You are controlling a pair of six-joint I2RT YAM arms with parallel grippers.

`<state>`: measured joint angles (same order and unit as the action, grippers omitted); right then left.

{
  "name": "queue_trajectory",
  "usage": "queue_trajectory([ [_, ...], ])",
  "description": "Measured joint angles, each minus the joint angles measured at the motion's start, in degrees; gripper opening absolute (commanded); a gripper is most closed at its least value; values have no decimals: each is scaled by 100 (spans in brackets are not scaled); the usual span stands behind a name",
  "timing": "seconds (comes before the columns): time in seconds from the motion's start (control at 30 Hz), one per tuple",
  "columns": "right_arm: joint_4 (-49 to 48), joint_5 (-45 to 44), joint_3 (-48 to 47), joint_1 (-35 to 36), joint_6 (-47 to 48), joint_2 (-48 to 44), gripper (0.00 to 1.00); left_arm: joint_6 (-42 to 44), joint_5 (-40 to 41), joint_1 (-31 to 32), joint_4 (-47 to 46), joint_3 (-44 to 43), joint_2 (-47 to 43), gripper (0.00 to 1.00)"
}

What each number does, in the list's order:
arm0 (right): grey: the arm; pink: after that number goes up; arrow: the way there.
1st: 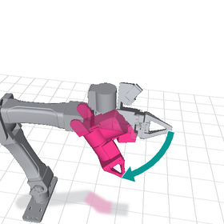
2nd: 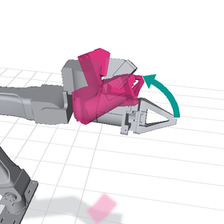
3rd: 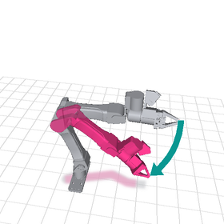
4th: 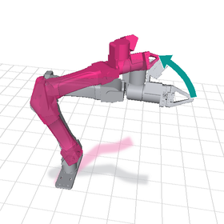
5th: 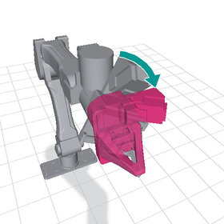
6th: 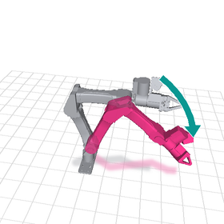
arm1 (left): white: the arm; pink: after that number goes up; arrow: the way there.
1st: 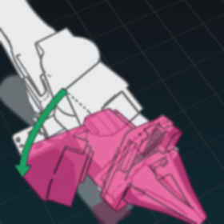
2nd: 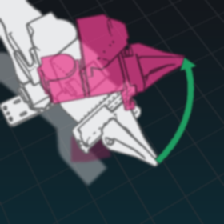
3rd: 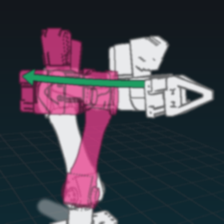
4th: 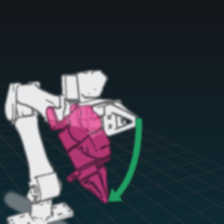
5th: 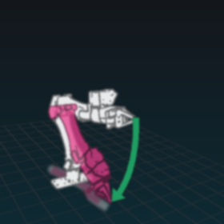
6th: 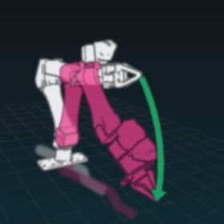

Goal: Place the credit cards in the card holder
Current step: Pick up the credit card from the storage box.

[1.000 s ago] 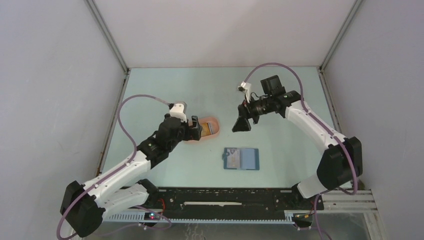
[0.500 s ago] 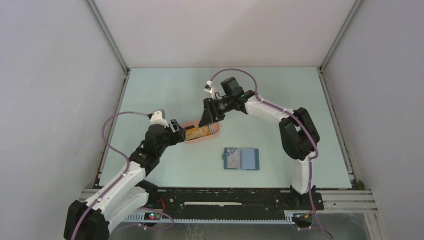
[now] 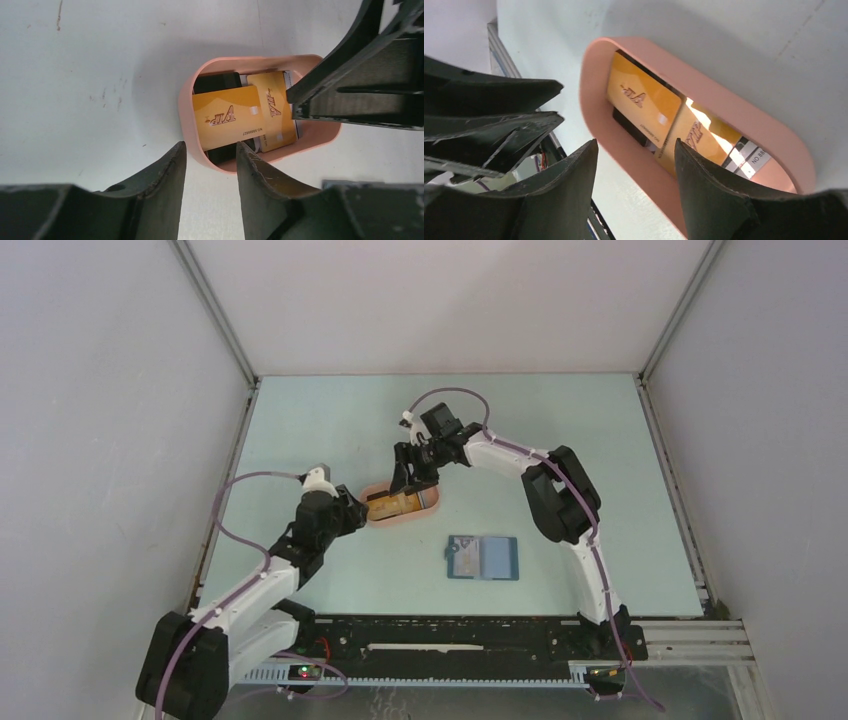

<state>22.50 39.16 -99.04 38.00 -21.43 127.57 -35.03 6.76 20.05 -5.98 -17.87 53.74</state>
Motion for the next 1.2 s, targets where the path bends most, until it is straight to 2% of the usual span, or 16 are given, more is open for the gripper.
queue_trajectory([
  [0.2,129,-219,-20,26,-192,157,67,-2,-125,-15,-203,0,195,40],
  [0.67,127,-199,-188,133,-444,431,66,0,-343,-28,-297,2,492,34],
  [0.93,46,28,-280,136,-603,557,63,2,-424,-55,-404,2,671,28],
  [1.2,-50,304,-278,48,-807,595,60,4,-503,-85,-428,2,780,26],
])
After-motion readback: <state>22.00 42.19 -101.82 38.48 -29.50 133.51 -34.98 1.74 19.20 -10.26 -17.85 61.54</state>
